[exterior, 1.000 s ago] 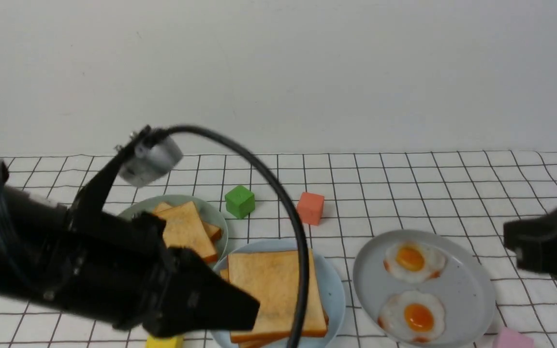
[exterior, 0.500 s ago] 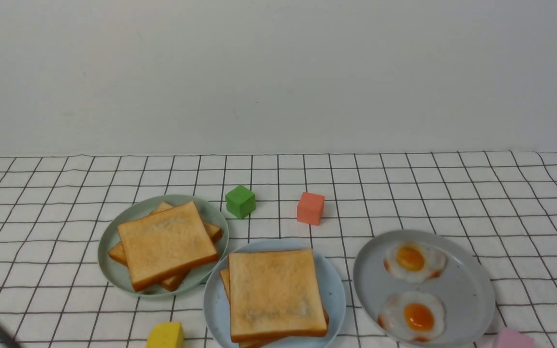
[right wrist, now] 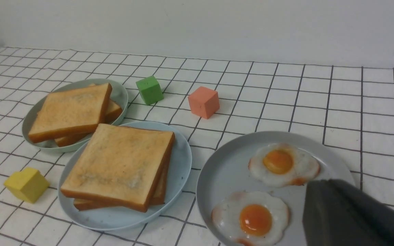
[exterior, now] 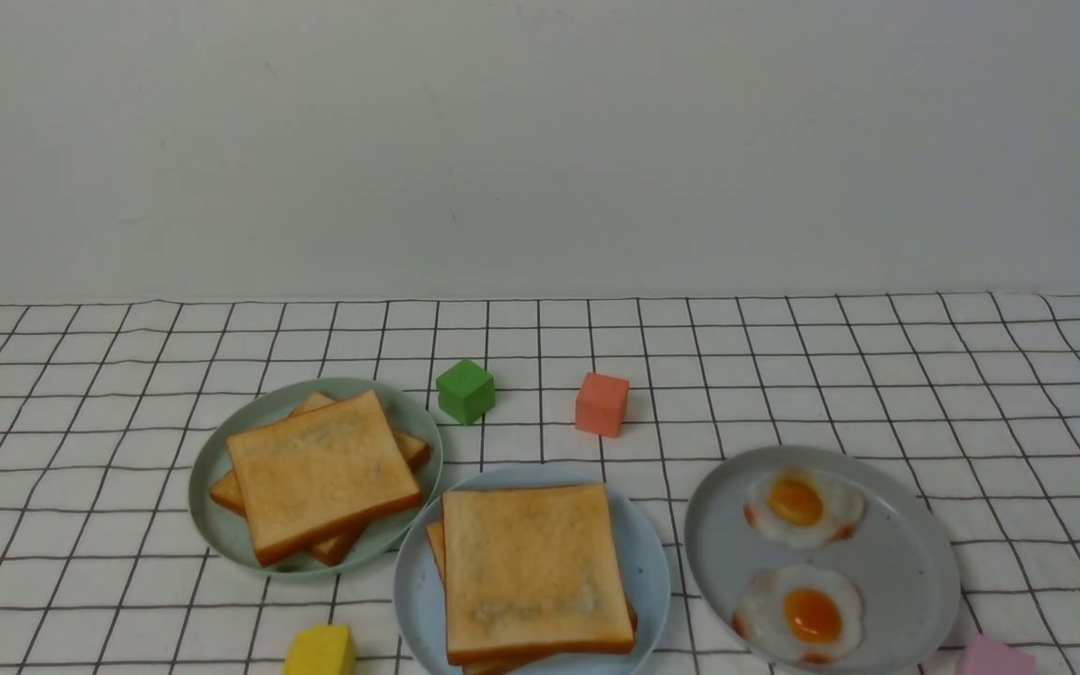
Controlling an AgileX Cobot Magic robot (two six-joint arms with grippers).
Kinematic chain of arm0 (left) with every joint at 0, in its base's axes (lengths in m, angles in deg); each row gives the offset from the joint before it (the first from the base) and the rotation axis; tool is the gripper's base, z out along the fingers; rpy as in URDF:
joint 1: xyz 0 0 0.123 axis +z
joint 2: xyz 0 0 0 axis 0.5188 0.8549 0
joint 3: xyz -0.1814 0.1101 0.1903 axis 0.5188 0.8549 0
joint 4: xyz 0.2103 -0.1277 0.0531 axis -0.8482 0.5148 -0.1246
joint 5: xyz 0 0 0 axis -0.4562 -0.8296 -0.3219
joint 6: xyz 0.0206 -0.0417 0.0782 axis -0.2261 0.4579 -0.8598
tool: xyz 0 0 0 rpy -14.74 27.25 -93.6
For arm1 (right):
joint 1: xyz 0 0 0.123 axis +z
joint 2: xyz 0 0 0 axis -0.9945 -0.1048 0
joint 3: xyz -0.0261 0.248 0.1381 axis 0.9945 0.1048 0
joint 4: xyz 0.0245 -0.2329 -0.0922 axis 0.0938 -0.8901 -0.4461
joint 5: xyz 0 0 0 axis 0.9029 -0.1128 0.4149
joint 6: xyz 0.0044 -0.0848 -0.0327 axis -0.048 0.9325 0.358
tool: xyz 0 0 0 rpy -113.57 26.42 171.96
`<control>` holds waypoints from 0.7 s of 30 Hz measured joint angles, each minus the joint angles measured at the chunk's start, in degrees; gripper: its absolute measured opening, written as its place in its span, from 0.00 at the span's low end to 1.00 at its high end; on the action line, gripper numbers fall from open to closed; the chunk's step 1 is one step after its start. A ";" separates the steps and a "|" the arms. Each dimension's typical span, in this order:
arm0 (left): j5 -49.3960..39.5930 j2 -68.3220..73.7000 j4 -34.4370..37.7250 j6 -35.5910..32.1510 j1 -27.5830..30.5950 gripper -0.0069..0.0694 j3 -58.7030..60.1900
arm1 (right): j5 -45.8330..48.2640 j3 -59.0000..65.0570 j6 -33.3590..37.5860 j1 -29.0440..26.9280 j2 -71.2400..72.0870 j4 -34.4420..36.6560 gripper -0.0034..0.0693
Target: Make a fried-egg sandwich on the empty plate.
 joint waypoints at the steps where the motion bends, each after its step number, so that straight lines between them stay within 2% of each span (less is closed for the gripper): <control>1: 3.22 0.00 0.00 -0.31 0.00 0.07 0.00 | 0.00 0.00 0.00 0.00 0.00 -0.13 0.05; 4: 7.63 0.00 -0.14 -0.52 0.00 0.07 0.00 | 0.00 0.00 0.00 0.00 0.00 -0.13 0.05; 9: 9.08 0.00 -1.49 -0.76 0.00 0.07 0.00 | 0.00 0.00 0.00 0.00 0.00 -0.08 0.05; 16: 13.16 -0.75 -11.07 -0.41 0.20 0.07 2.19 | 0.00 0.00 0.00 0.00 0.00 -0.08 0.06; 21: 16.87 -10.03 -16.56 7.57 8.44 0.07 11.96 | 0.00 0.00 0.00 0.00 0.00 -0.13 0.06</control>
